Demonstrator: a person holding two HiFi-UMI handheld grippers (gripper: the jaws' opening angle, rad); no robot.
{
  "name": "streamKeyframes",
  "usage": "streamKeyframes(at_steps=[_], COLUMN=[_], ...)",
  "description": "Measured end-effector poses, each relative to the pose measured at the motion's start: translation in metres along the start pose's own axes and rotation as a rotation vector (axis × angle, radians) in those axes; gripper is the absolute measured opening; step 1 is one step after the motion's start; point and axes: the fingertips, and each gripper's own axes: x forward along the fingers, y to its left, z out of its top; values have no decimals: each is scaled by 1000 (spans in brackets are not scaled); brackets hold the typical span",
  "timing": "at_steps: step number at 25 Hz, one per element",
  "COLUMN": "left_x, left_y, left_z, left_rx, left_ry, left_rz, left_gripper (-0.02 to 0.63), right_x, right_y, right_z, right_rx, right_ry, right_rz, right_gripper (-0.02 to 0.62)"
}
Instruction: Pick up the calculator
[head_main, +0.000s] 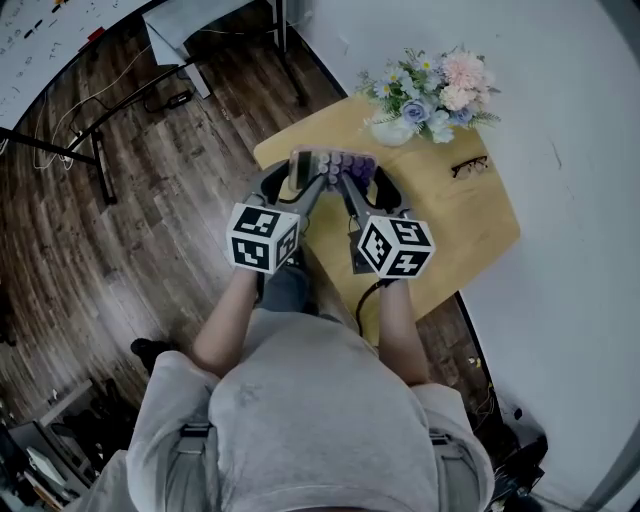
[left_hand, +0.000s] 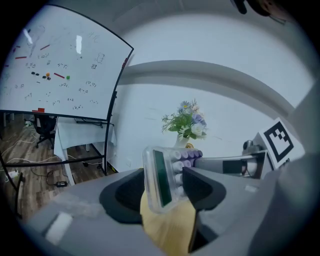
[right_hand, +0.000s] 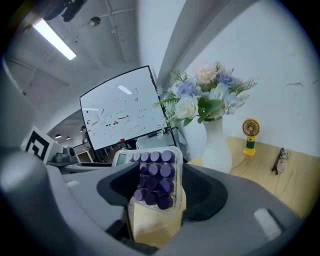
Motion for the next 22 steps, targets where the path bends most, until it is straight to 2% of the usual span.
streamKeyframes(at_steps=[22], left_x=[-64], left_y=[-55], left_z=[74], left_rx=[162], left_ry=[-207], left_rz=[-30], left_gripper=[244], right_x=[-79], right_y=[44], right_z=[75], right_rx=[-154], right_ry=[-257], right_rz=[-12], right_gripper=[268])
